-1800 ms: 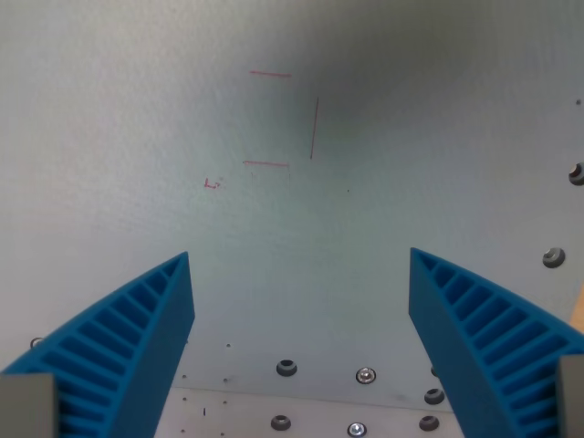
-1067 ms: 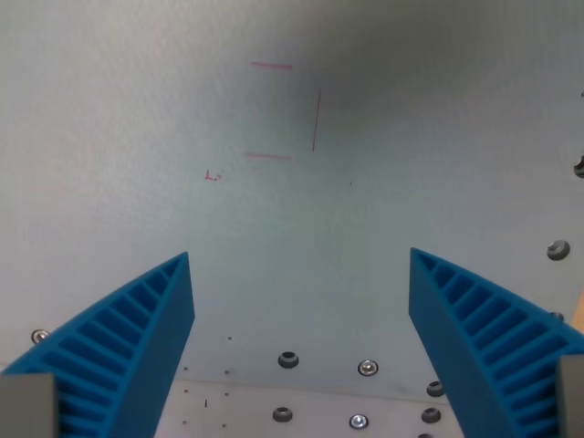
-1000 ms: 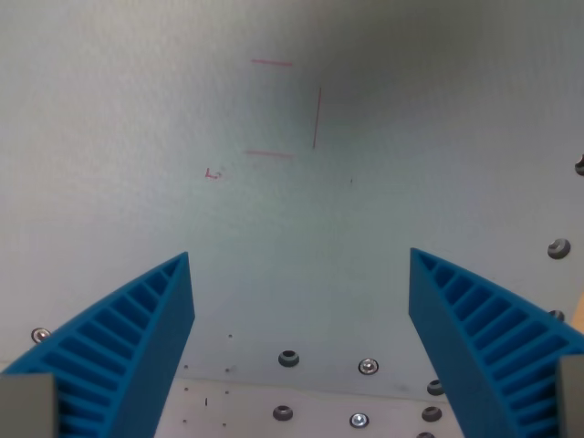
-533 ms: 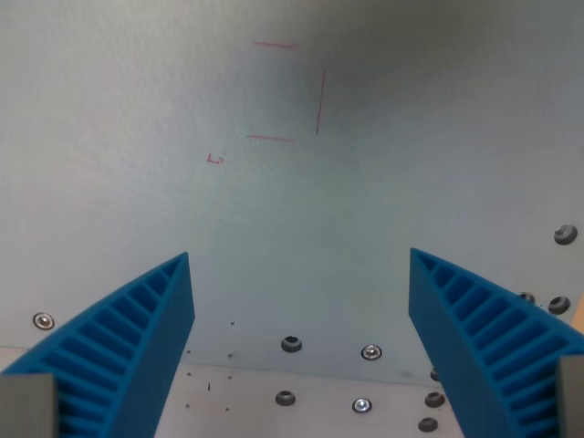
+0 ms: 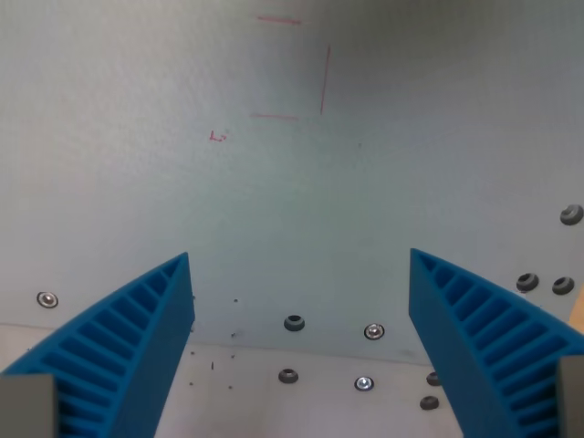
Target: Rotate around base positive y
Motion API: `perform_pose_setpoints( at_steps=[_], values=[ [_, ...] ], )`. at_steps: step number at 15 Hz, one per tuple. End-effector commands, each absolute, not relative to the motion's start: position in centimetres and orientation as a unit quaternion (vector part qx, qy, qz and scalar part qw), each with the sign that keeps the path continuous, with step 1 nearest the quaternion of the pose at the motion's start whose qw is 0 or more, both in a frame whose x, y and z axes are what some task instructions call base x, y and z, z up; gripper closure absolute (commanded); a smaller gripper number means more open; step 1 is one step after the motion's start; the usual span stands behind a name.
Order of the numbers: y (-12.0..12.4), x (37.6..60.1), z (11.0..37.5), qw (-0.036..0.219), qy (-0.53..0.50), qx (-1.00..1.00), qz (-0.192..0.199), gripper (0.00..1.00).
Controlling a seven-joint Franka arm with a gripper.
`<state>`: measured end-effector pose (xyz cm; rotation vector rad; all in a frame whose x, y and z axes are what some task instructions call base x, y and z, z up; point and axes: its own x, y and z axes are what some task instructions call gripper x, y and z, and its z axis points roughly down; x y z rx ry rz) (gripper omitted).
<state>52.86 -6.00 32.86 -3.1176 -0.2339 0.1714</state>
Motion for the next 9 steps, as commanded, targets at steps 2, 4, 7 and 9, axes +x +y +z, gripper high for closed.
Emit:
perform_pose_setpoints(
  at_steps=[2,4,7,9],
  values=[
    [-6.09,53.87,33.51,0.011,-0.074,-0.982,0.172,0.00],
    [-6.09,53.87,33.51,0.012,-0.074,-0.980,0.184,0.00],
    [-6.09,53.87,33.51,0.013,-0.073,-0.977,0.201,0.00],
    [-6.09,53.87,33.51,0.014,-0.073,-0.974,0.212,0.00]
  ],
)
